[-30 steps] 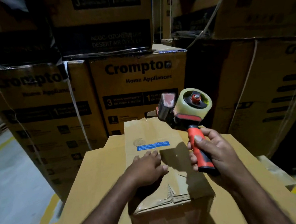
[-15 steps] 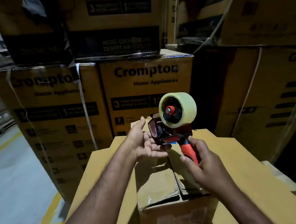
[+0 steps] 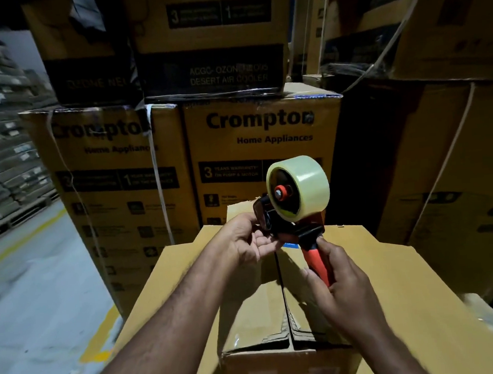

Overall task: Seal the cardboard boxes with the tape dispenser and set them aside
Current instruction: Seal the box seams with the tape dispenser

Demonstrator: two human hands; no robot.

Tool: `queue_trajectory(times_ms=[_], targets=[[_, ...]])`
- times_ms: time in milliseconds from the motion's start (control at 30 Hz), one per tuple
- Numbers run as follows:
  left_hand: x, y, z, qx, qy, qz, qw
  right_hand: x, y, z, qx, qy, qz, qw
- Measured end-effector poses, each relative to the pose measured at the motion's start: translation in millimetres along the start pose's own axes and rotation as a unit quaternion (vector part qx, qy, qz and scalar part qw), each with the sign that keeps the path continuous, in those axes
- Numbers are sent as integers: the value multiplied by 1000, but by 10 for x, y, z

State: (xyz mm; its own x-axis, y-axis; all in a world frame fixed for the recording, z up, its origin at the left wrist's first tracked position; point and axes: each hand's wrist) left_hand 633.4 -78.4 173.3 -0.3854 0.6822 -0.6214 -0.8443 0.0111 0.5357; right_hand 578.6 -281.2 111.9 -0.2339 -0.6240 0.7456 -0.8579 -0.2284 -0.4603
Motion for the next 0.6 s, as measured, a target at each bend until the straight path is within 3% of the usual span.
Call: queue_trajectory(times_ms=[400,600], targets=[[123,-429,340,-9,-224,16,974,-220,-71,-69,-82,-14,-2,997],[146,-796,822,15,-201,-25,979,-386,-413,-371,-89,37,37,995]])
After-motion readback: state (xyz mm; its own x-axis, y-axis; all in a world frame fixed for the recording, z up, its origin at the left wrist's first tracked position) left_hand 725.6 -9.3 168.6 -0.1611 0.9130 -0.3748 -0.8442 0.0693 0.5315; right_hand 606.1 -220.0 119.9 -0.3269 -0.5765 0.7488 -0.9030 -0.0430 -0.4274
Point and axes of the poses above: each hand's wrist, its own y-axis away from the middle knuckle, its own x-axis out of the back of the hand, z = x × y, and after that the axes turned 10 degrees about y, right-handed
